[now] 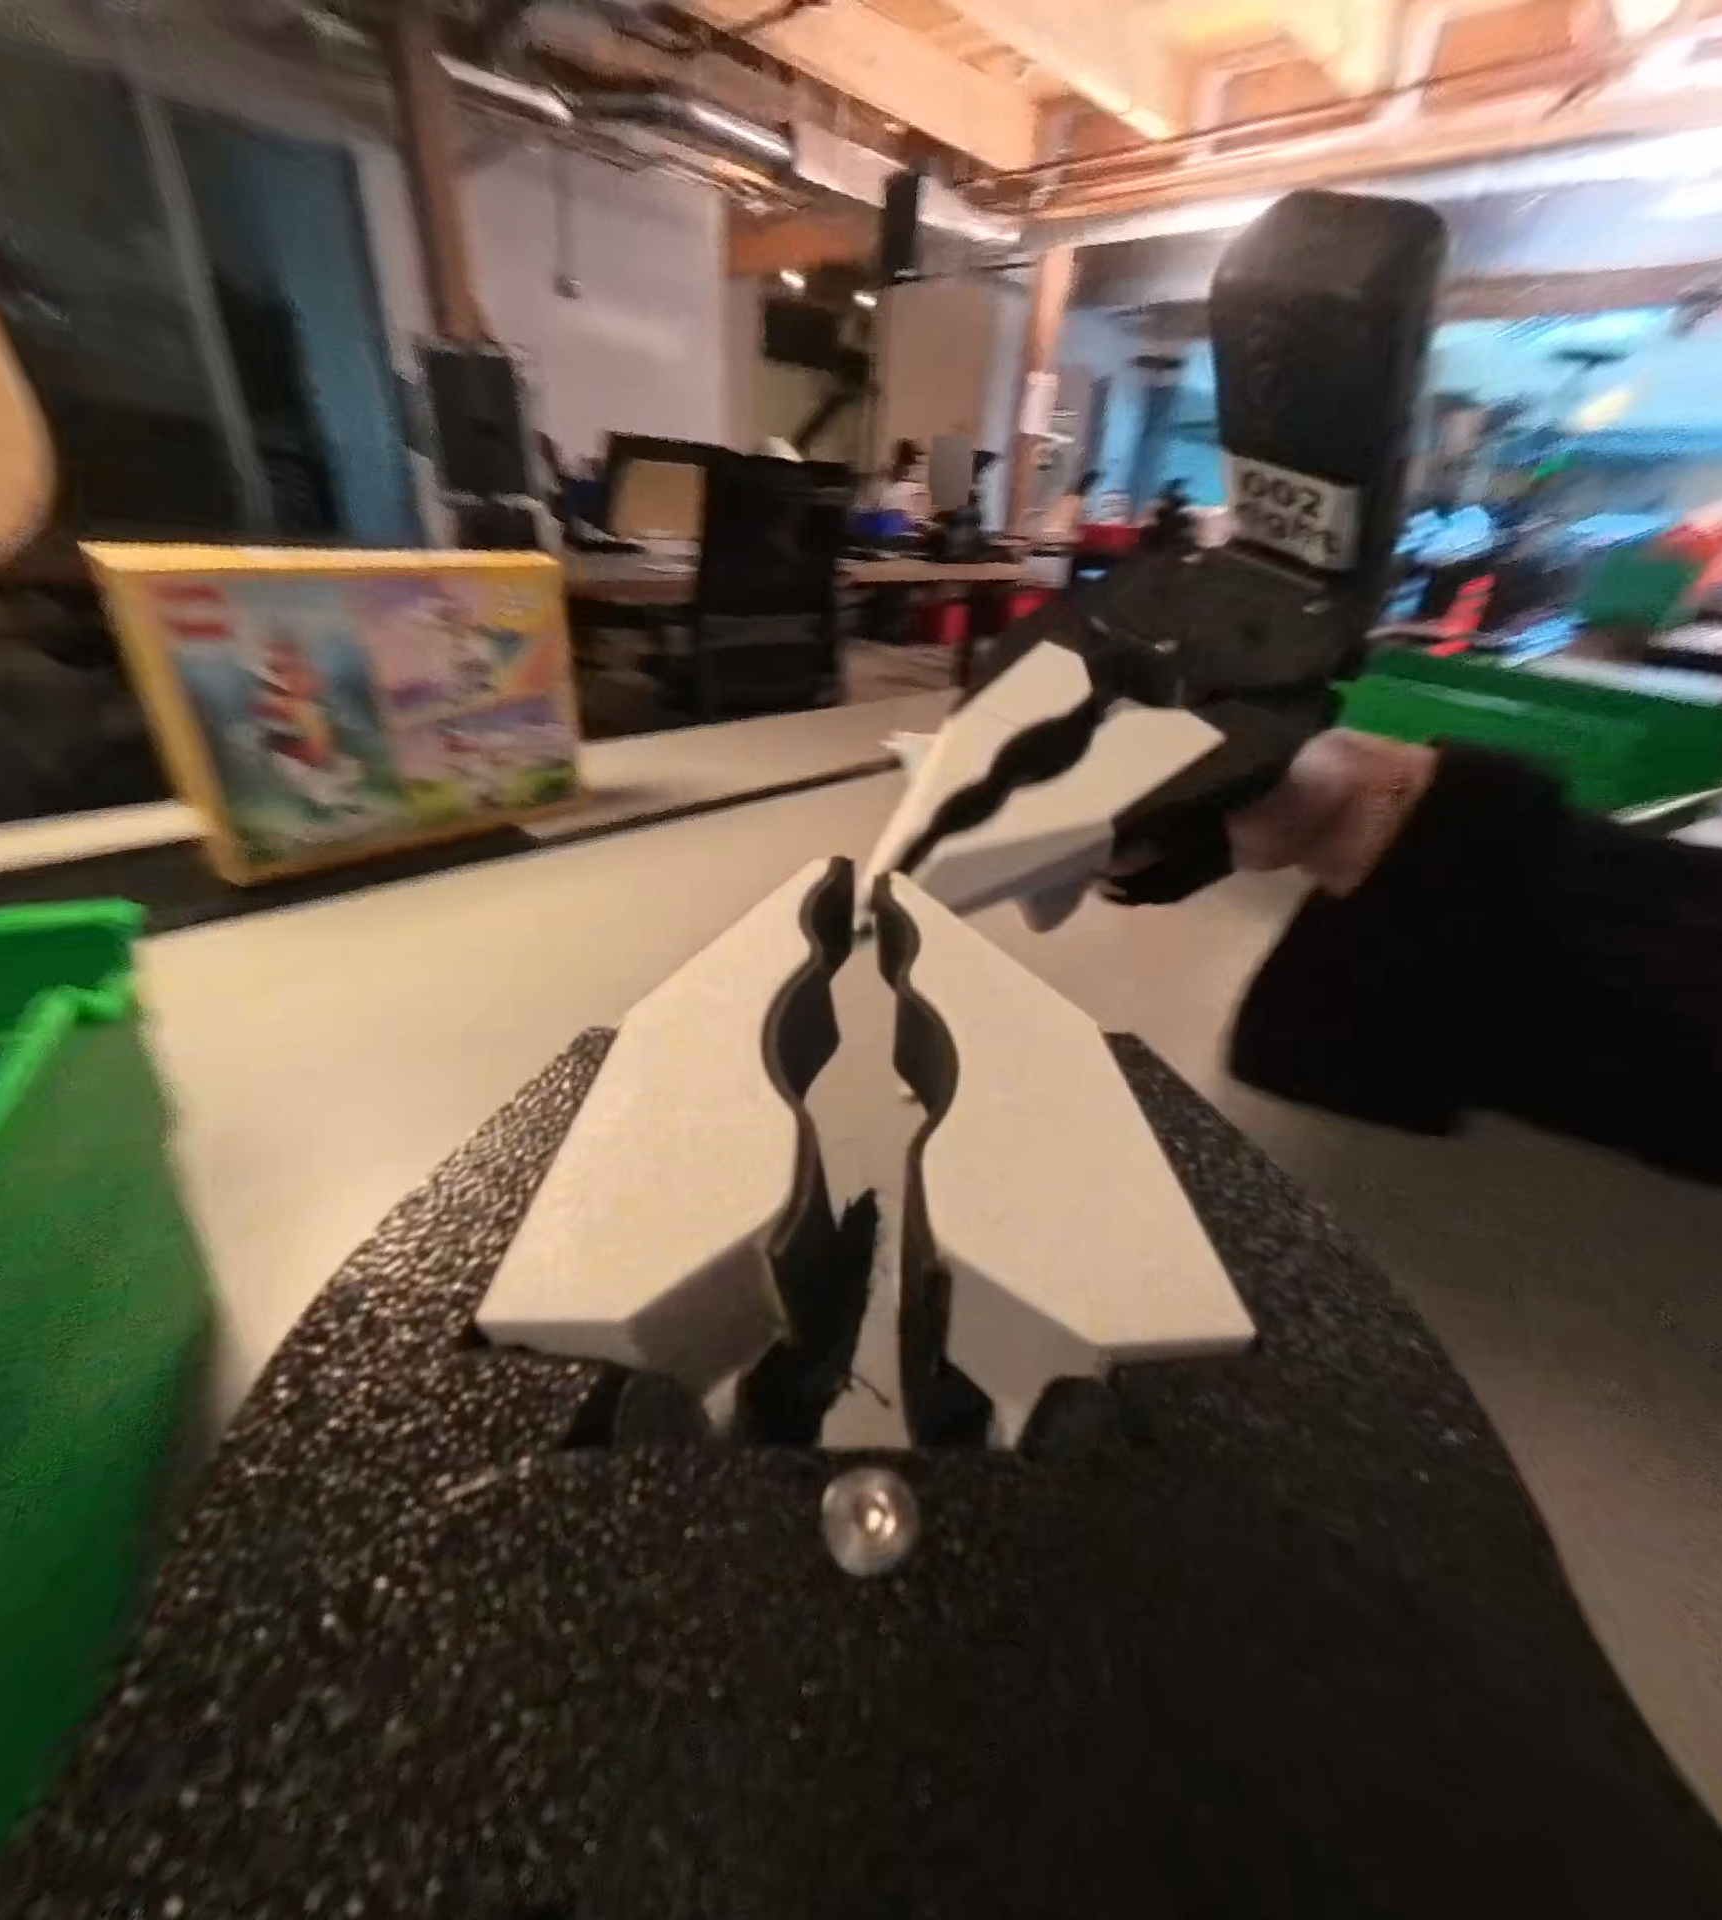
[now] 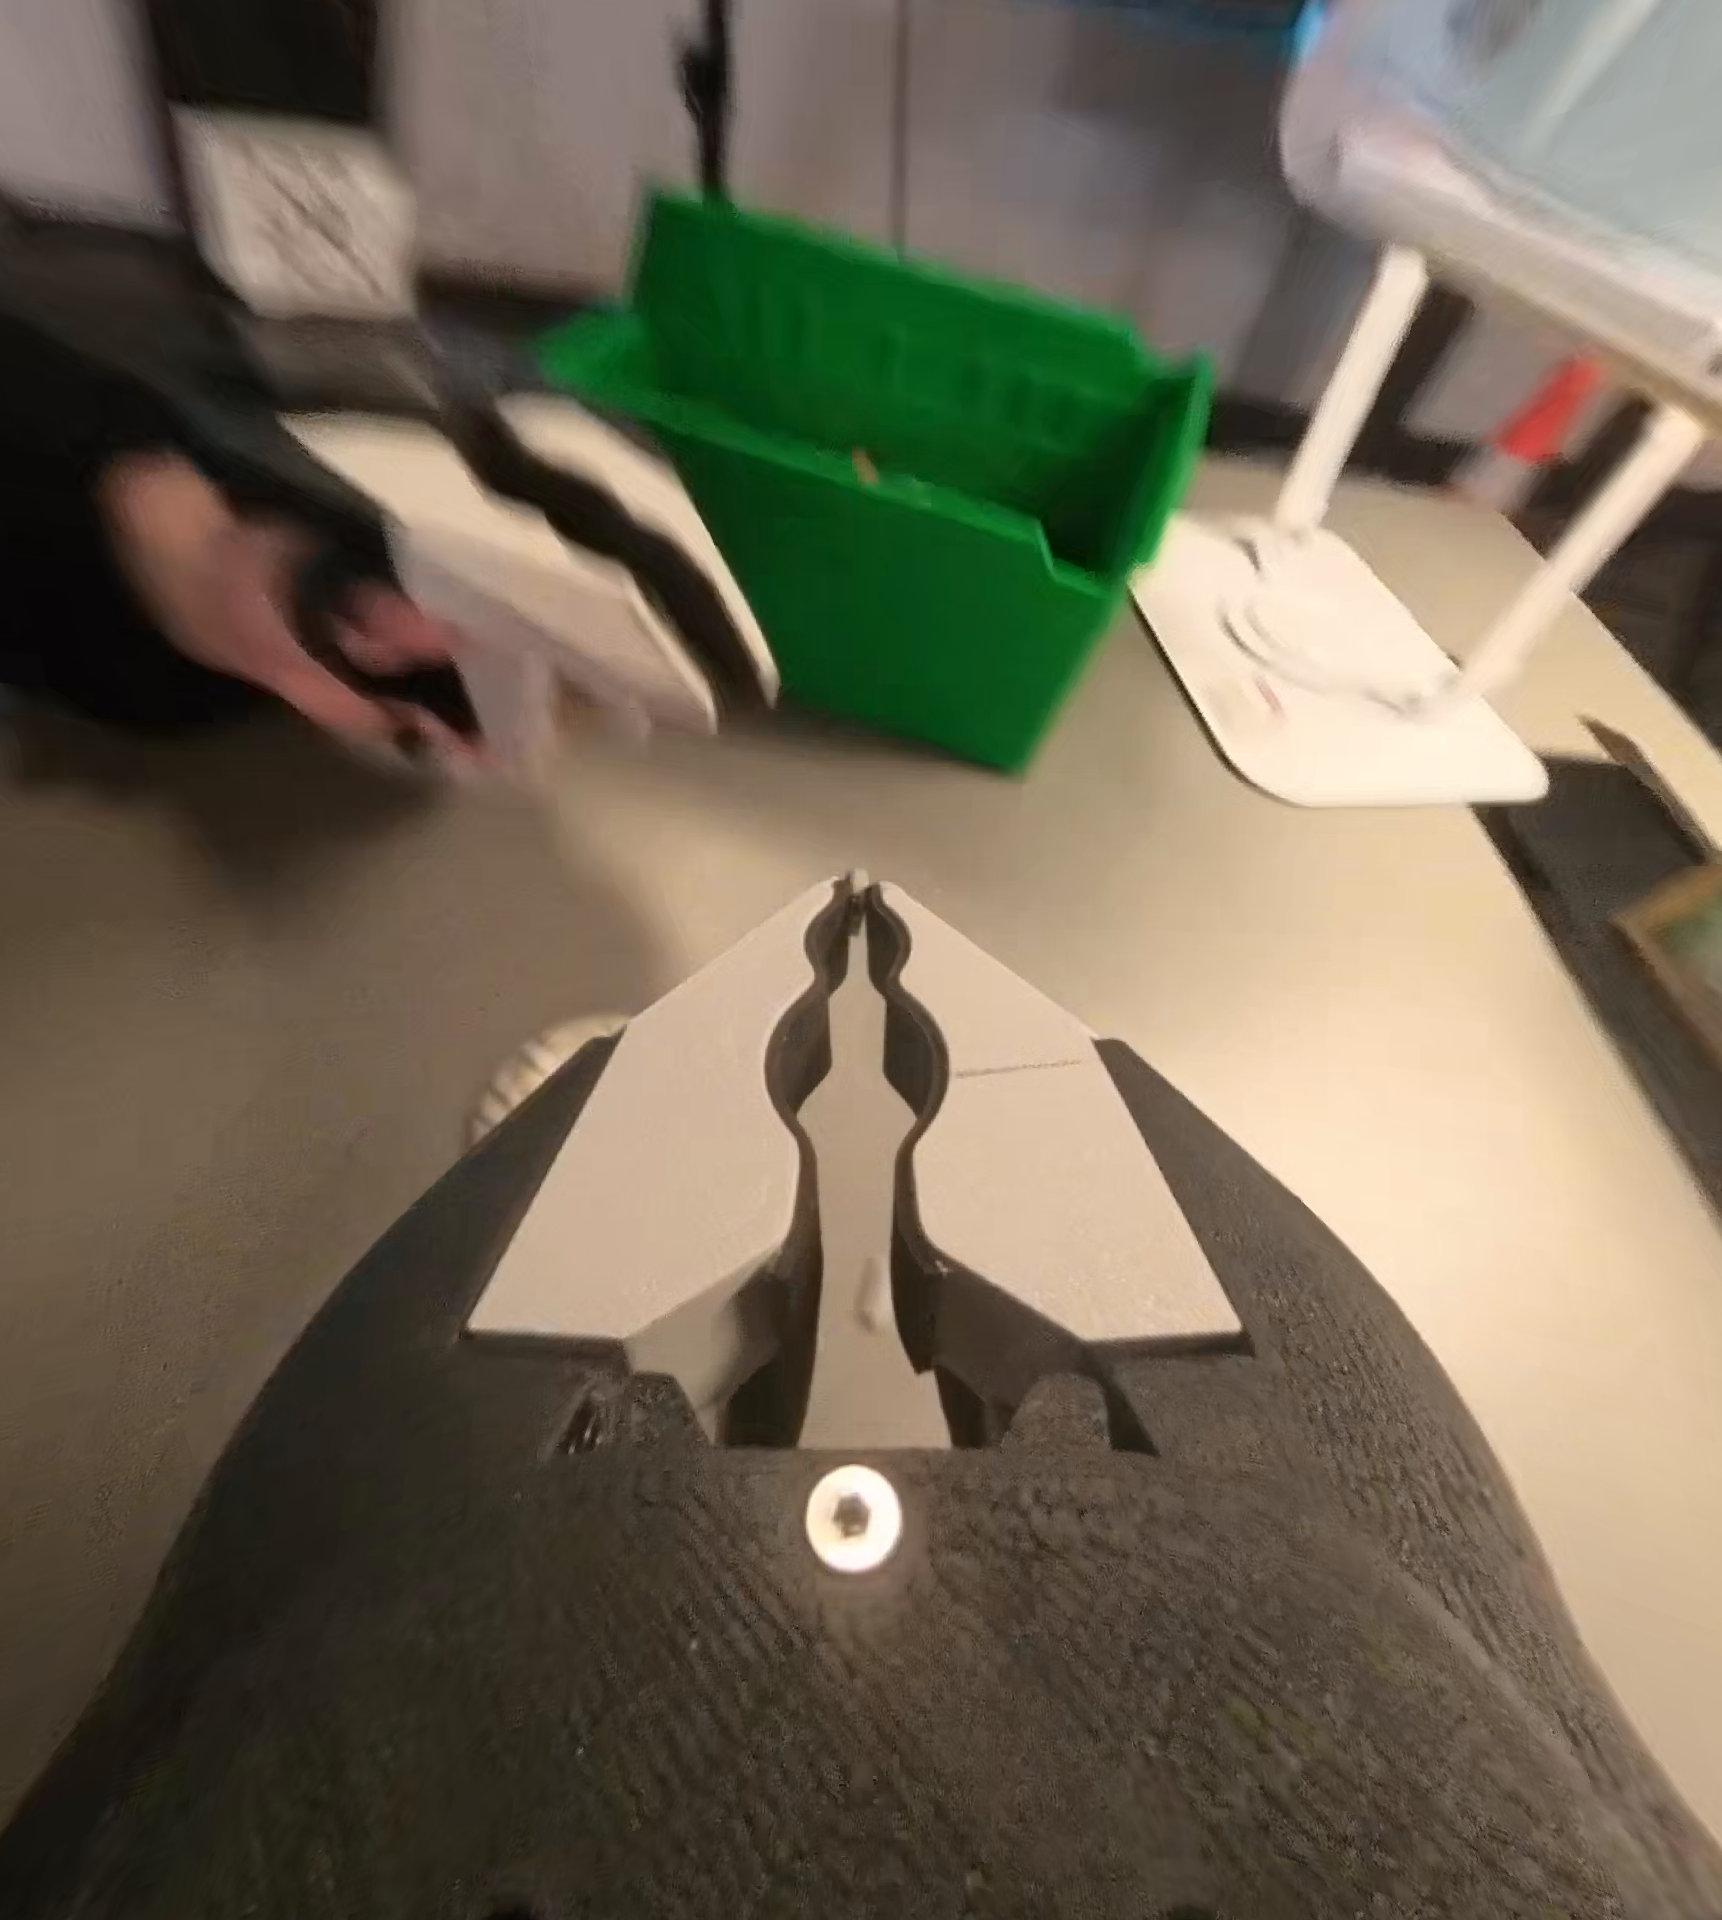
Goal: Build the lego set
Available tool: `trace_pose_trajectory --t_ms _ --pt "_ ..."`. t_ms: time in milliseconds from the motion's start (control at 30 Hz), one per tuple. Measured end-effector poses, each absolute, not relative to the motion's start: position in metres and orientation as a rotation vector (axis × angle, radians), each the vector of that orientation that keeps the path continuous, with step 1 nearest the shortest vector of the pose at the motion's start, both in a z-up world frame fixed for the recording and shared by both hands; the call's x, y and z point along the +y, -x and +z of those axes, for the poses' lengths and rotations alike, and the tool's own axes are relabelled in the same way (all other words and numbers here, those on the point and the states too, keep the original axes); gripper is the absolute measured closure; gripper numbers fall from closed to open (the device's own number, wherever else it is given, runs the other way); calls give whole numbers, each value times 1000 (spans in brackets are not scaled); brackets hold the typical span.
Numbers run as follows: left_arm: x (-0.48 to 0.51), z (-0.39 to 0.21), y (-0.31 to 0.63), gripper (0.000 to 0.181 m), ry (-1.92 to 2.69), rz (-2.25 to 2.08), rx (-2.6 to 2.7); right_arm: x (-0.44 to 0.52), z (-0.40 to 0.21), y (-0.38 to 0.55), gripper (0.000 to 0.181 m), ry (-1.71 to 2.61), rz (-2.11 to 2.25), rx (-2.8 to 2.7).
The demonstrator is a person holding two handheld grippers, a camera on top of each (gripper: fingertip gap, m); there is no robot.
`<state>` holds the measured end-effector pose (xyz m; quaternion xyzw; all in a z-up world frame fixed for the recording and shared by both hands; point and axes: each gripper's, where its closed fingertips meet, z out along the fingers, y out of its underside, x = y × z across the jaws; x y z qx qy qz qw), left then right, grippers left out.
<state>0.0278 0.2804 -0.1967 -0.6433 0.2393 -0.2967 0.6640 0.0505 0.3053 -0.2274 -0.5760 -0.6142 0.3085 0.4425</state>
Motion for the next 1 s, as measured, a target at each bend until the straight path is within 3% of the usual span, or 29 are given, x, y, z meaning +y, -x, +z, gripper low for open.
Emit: trace_pose_trajectory --t_ms 133,333,500,700,900,1000 --pt "274 -191 -30 181 1373 -521 596 328 -279 -66 181 1444 255 -1747" --pt "278 -198 -29 173 1441 -639 527 332 -316 -70 180 1374 -107 -1957" --pt "281 -204 -29 170 1490 -733 482 322 -317 -68 180 1417 -9 -1974" --pt "280 -204 -31 166 1495 -806 466 312 -318 -64 166 1488 157 -1966" --pt "285 -207 -26 163 1500 -765 472 335 -269 -68 154 1507 367 -1586" --pt "289 -209 -23 143 1503 -700 467 354 -249 -80 152 1472 420 -1307"
